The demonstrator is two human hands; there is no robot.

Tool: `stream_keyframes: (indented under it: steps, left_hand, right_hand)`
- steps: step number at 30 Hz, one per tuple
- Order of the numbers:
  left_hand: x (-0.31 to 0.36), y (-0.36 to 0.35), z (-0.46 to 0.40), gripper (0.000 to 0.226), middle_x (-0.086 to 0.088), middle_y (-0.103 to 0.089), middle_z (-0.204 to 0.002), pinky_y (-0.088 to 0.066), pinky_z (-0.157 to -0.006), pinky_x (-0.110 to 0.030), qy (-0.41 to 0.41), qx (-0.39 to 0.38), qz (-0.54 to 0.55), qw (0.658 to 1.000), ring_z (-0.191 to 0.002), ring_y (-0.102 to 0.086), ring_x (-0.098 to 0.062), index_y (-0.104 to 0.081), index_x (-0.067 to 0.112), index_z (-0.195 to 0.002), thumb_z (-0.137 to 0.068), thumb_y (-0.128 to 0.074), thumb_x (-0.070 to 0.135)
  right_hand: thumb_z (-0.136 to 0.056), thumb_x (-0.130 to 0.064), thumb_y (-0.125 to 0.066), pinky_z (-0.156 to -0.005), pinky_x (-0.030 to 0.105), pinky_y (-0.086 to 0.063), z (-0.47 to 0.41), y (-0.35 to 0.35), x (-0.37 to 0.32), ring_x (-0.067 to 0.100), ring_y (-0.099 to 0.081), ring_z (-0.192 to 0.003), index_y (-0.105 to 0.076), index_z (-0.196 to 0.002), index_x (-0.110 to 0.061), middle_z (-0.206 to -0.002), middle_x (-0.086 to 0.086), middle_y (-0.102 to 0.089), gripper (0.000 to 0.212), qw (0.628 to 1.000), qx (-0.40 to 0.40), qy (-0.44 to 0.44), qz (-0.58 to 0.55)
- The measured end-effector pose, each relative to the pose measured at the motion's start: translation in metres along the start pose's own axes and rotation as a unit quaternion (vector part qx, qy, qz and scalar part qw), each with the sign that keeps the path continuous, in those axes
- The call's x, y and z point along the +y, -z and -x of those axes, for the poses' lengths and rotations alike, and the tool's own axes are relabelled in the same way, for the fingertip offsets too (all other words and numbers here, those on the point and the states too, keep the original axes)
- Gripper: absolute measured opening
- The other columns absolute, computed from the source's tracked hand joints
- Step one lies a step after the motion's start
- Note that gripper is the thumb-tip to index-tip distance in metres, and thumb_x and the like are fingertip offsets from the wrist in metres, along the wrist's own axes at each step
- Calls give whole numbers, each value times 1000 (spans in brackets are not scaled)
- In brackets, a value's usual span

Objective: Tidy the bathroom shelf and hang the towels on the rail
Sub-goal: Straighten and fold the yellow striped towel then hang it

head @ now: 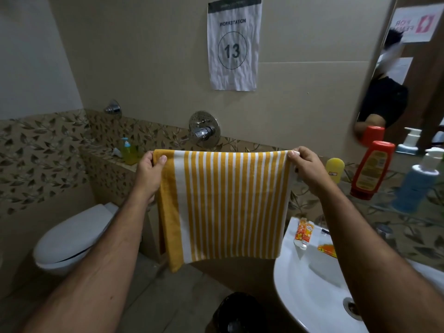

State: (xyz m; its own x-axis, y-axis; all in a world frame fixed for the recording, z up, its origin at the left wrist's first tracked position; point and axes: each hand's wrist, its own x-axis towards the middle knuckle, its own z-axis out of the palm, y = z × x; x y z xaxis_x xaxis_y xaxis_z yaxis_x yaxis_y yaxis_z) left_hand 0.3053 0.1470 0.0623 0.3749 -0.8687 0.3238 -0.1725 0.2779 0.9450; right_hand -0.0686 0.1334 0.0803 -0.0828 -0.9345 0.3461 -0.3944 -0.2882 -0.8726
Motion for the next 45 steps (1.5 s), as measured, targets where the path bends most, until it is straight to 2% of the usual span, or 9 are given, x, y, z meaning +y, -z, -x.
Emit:
stream_keyframes:
  steps: [5, 11, 16, 18, 22, 28, 34, 40, 45]
  left_hand:
    - [6, 0, -4, 25, -9, -66, -105, -57, -75, -31, 15, -63, 36, 997, -93, -66, -21, -56, 9, -119, -95, -59, 16]
    - [30, -11, -10, 30, 0, -61, -110, -55, -85, -35, -39, -62, 83, 994, -100, -63, -16, -48, 23, -117, -93, -62, 11]
    - [42, -28, -12, 26, 3, -62, -109, -54, -86, -38, -47, -26, 102, 993, -102, -63, -20, -46, 29, -117, -96, -58, 18]
    - [35, -30, -10, 29, 3, -61, -108, -54, -87, -40, -29, -38, 76, 996, -101, -63, -20, -47, 27, -121, -96, -58, 18]
    - [20, -18, -4, 48, -1, -57, -119, -53, -80, -33, 17, -42, 23, 999, -101, -60, -16, -41, 17, -140, -96, -58, 22]
    - [24, -5, 1, 41, 10, -57, -105, -52, -77, -28, 10, -43, 53, 998, -95, -59, -8, -43, 25, -131, -94, -61, 19]
    - [33, 27, -9, 58, -3, -58, -119, -52, -79, -36, 58, -37, 72, 995, -105, -60, -22, -42, 21, -137, -86, -70, 27]
    - [-31, 57, 29, 102, -11, -65, -126, -42, -103, -56, 294, -176, 181, 922, -119, -58, -34, -58, 28, -132, -58, -38, 96]
    - [-50, 46, 50, 109, -14, -72, -110, -60, -74, -38, 275, -207, 130, 930, -91, -72, -26, -65, 14, -111, -17, -93, 60]
  right_hand:
    - [-102, -30, -48, -71, 36, -52, -3, 5, -8, 16, -62, -78, -60, -98, -14, -86, 3, -65, 20, 991, -6, -38, -131]
    - [-94, -24, -64, -70, 29, -52, -33, 22, -46, 5, -62, -66, -62, -85, -14, -70, -8, -69, 14, 975, 42, 31, -218]
    - [-39, -59, -92, -80, 40, -60, -2, 38, -31, 22, -72, -95, -59, -120, -7, -110, 9, -74, 102, 942, -211, -54, -256]
    - [-35, -46, -98, -86, 41, -59, 17, 16, -5, 20, -73, -94, -65, -111, -10, -110, 10, -74, 90, 944, -220, -121, -213]
    - [-89, -14, -66, -86, 39, -55, 26, -13, 0, 16, -72, -92, -64, -111, -13, -110, 8, -72, 22, 954, -124, -146, -232]
    - [-95, -25, -60, -77, 38, -53, 7, -5, -17, 24, -68, -98, -62, -113, -10, -110, 9, -71, 23, 963, -99, -164, -190]
    - [-95, -23, -60, -72, 36, -58, 5, -14, -43, 23, -72, -92, -62, -110, -11, -102, 8, -74, 20, 954, -98, -144, -243]
    - [-94, -15, -61, -72, 36, -59, -6, -50, -65, 25, -72, -90, -65, -104, -2, -103, 15, -73, 16, 943, -83, -191, -261]
    - [-92, -17, -66, -93, 43, -53, -2, -61, -40, 29, -68, -102, -62, -117, 3, -115, 18, -69, 32, 943, -81, -261, -192]
